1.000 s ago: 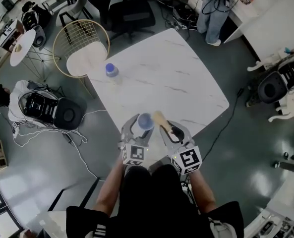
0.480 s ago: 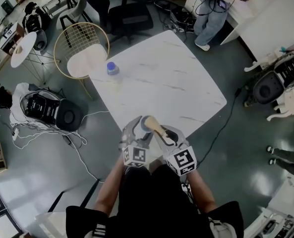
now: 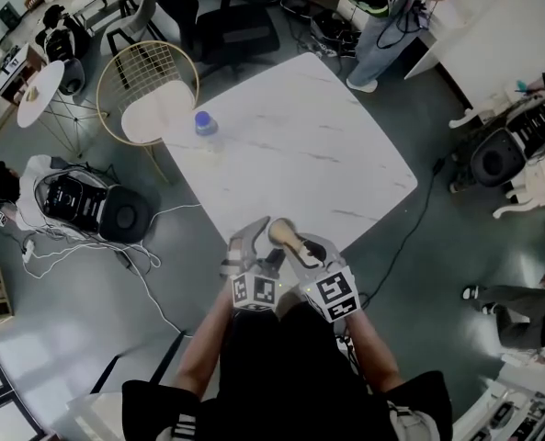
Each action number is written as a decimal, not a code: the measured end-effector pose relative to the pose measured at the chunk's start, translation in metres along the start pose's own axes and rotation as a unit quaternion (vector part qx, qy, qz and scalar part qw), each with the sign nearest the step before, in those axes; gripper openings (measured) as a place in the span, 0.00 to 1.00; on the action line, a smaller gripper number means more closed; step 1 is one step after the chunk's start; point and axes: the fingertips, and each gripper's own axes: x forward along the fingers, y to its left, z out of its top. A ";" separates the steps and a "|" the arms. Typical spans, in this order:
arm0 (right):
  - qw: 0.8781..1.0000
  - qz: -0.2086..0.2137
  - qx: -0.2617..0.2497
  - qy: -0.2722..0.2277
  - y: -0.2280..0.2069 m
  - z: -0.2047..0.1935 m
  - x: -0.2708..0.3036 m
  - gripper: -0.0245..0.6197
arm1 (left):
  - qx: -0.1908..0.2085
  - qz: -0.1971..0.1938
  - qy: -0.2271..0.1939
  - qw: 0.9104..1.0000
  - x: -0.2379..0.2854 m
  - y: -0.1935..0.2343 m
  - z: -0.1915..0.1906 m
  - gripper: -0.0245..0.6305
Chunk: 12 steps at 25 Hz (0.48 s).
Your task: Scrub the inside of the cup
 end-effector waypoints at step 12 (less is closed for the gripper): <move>0.999 0.019 -0.002 0.042 0.005 -0.014 0.005 0.20 | 0.027 0.001 0.001 1.000 0.000 -0.004 -0.002 0.52</move>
